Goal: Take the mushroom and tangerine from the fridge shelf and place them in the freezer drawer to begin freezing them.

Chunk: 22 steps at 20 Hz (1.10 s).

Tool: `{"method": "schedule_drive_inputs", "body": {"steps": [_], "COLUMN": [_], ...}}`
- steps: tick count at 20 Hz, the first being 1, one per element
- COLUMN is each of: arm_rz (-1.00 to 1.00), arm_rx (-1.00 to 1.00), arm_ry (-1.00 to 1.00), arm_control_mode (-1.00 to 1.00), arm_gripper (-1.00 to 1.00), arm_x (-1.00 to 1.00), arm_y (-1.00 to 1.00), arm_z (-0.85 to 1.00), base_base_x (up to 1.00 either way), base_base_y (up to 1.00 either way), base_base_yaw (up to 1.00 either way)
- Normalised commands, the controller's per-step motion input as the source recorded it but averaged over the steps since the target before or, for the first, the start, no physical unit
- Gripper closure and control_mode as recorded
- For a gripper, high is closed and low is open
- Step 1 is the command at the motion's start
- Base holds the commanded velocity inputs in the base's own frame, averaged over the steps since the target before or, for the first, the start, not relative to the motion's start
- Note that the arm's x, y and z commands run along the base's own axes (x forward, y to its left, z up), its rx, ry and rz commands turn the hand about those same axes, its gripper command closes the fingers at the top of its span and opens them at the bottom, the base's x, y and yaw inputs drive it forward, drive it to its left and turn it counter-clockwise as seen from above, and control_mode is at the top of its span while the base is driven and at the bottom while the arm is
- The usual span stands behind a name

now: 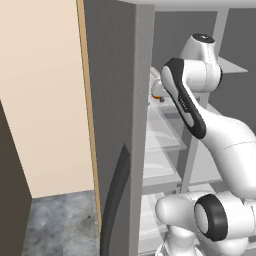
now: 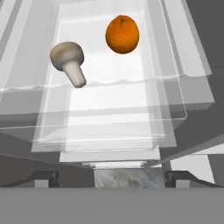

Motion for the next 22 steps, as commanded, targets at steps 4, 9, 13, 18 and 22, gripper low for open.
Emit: {"method": "schedule_drive_inputs", "body": {"steps": [4, 9, 13, 18, 22], "arm_rz": [-0.14, -0.04, -0.01, -0.05, 0.00], "arm_rx": [-0.01, -0.03, -0.14, -0.01, 0.00], "arm_ry": [-0.02, 0.02, 0.03, 0.00, 0.00], "arm_control_mode": [-1.00, -1.00, -1.00, -1.00, -1.00], "arm_gripper": [-1.00, -1.00, -1.00, -1.00, -1.00], "arm_x": [0.58, 0.44, 0.18, 0.14, -0.01], "arm_y": [0.05, 0.01, 0.00, 0.14, 0.50], "arm_z": [0.57, -0.08, -0.73, -0.37, -0.08], "base_base_x": [0.00, 0.00, 0.00, 0.00, 0.00], "base_base_y": [0.00, 0.00, 0.00, 0.00, 0.00], "base_base_yaw": [0.00, 0.00, 0.00, 0.00, 0.00]}}
